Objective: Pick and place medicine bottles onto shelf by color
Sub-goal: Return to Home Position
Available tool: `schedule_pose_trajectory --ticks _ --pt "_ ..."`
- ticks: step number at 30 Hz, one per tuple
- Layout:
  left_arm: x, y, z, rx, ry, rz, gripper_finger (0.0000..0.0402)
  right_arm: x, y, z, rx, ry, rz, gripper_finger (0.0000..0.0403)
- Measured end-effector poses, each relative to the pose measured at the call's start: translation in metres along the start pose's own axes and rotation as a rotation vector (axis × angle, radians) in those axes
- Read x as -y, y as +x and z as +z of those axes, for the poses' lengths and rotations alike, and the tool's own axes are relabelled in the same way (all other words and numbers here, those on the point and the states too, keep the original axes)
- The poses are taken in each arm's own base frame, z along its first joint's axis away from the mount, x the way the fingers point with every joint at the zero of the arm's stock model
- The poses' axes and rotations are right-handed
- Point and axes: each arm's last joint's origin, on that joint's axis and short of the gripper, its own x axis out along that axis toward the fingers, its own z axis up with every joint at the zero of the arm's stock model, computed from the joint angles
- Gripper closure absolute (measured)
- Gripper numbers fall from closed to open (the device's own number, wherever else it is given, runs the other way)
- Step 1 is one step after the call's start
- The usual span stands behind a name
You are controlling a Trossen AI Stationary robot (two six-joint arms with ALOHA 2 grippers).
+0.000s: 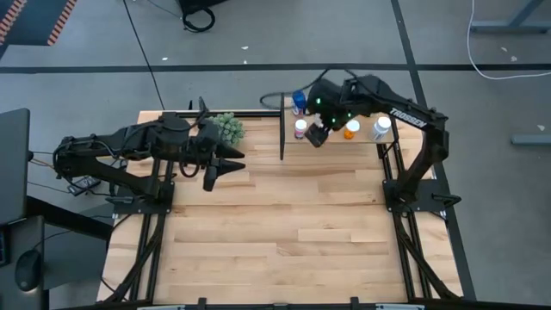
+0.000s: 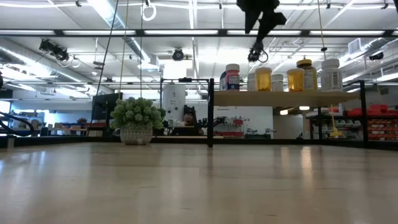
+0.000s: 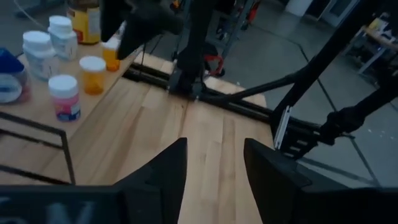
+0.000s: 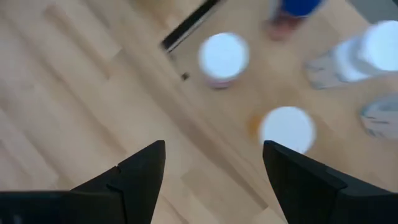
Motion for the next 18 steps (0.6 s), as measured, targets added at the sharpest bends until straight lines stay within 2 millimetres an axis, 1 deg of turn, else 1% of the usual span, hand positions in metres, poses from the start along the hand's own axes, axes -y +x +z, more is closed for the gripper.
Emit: schedule_pose_trajectory --ticks 3,5,8,10,12,13,14,16,18 --pt "-0.001 -0.001 -0.003 -0.031 0.002 0.011 0.0243 -0.019 -0.002 -0.01 -0.007 -0.09 0.005 0.0131" --pt "-0.002 -0.004 -0.006 -0.056 0.004 0.019 0.0254 -0.028 -0.005 -0.017 -0.005 -0.127 0.013 0.0142" --pt "-0.003 -0.015 -0.009 -0.032 0.004 0.022 0.0289 -0.038 -0.013 -0.026 0.02 -0.149 0.03 0.0175" --pt "-0.006 -0.025 -0.012 -0.006 0.007 0.029 0.0325 -0.043 -0.02 -0.032 0.05 -0.17 0.035 0.0208" --pt "-0.009 -0.035 -0.018 0.009 0.009 0.03 0.0369 -0.045 -0.025 -0.038 0.074 -0.174 0.053 0.025" --pt "-0.01 -0.04 -0.023 0.02 0.001 0.025 0.0385 -0.046 -0.027 -0.042 0.087 -0.168 0.068 0.0273" --pt "-0.012 -0.045 -0.027 0.036 -0.009 0.019 0.0391 -0.046 -0.028 -0.047 0.099 -0.161 0.082 0.0297" --pt "-0.015 -0.054 -0.037 0.085 -0.044 -0.013 0.0391 -0.043 -0.029 -0.057 0.14 -0.134 0.121 0.0342" --pt "-0.017 -0.06 -0.048 0.147 -0.082 -0.06 0.0391 -0.037 -0.027 -0.07 0.199 -0.083 0.193 0.0378"
